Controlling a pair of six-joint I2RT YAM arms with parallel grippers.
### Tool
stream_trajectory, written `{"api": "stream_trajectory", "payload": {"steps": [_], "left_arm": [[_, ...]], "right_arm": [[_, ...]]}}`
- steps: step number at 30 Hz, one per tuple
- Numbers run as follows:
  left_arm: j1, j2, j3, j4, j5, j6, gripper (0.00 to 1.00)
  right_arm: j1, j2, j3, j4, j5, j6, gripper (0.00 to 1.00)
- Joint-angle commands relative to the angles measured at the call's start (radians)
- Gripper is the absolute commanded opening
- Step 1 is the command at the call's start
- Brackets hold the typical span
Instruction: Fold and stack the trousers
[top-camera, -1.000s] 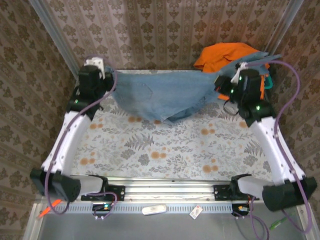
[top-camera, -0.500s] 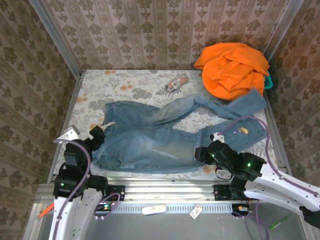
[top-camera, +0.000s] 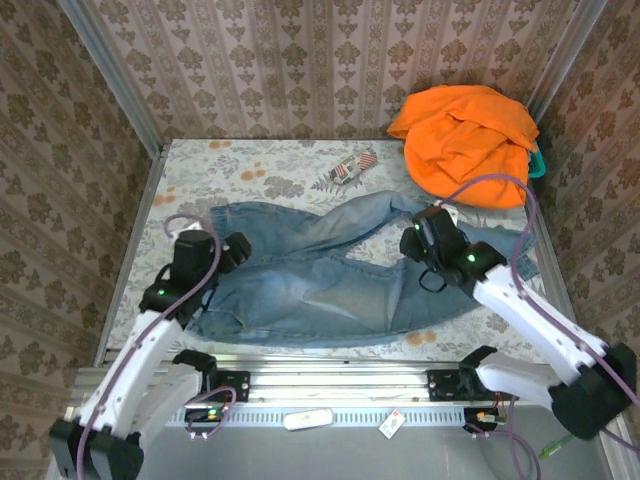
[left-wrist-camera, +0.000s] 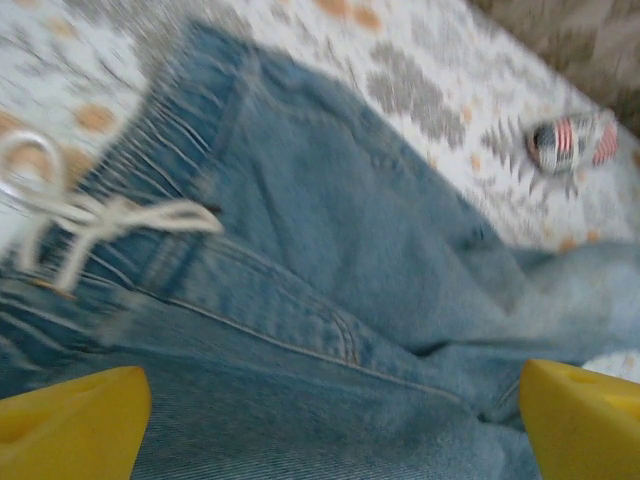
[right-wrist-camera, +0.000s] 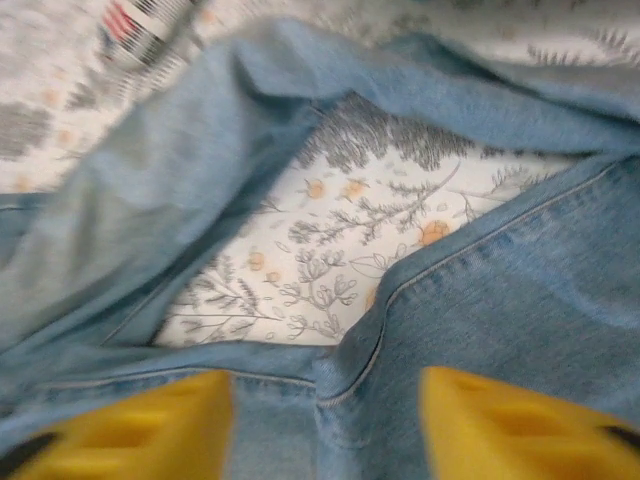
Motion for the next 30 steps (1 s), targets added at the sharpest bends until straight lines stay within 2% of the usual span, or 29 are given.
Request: {"api": "stream_trajectory", "payload": {"steps": [1, 2, 7, 12, 17, 22, 24, 26, 30], "left_arm": [[-0.017, 0.120, 0.007, 0.251, 0.083, 0.018, 0.95], [-0.019, 0.179, 0.016, 0.304, 0.104, 0.039, 0.94], [-0.009, 0.465, 0.028, 0.483, 0.123, 0.006, 0.93], [0.082, 0.705, 0.006, 0.648, 0.173, -0.064, 0.90], [0.199, 0.764, -0.037, 0.632, 0.148, -0.169, 0.89], [0.331, 0.756, -0.025, 0.545, 0.103, -0.176, 0.89], [0.373, 0.763, 0.016, 0.502, 0.099, -0.148, 0.89], [0.418, 0.775, 0.077, 0.451, 0.097, -0.118, 0.89], [0.486, 0.801, 0.178, 0.398, 0.073, -0.087, 0.89]], "right_arm": [[-0.022, 0.116, -0.013, 0.100, -0.141, -0.055, 0.09], [-0.022, 0.153, -0.013, 0.108, -0.148, -0.056, 0.00], [-0.035, 0.246, -0.087, 0.190, -0.174, -0.020, 0.00], [-0.060, 0.261, -0.169, 0.226, -0.189, 0.010, 0.00], [-0.084, 0.203, -0.211, 0.200, -0.184, 0.001, 0.00], [-0.107, 0.124, -0.216, 0.163, -0.193, 0.001, 0.00], [-0.110, 0.097, -0.200, 0.141, -0.195, -0.001, 0.03], [-0.113, 0.070, -0.174, 0.116, -0.195, -0.007, 0.14], [-0.119, 0.036, -0.117, 0.084, -0.198, -0.024, 0.30]]}}
